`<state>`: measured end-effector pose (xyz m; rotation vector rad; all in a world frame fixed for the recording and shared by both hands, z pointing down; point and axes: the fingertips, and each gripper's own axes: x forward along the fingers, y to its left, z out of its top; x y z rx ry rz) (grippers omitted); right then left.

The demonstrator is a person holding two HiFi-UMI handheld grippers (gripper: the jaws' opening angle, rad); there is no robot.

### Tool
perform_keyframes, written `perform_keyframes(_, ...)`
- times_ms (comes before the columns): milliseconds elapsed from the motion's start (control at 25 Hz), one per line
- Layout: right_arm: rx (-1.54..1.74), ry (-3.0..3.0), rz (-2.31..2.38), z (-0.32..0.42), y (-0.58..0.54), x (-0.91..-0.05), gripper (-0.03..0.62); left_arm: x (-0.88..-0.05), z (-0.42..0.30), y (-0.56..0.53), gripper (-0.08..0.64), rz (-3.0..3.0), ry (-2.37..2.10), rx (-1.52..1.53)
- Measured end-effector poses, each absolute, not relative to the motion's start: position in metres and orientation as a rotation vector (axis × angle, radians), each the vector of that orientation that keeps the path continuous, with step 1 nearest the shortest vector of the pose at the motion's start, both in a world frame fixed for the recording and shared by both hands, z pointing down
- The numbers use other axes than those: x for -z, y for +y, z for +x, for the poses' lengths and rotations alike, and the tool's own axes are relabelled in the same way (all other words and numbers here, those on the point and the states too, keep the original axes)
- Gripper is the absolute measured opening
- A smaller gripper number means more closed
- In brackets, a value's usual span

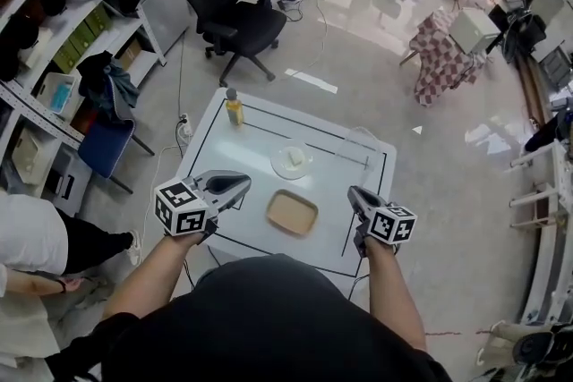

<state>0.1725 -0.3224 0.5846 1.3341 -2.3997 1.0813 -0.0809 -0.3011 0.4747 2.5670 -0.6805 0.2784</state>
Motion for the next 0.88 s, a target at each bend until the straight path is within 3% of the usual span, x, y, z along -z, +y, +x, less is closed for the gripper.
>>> perform_keyframes(880,-0.683,-2.532,1.47,0.187,-0.319,-0.465,0.048,-0.424,-0.066,-0.29,0.026,2.665,-0.688,-0.259)
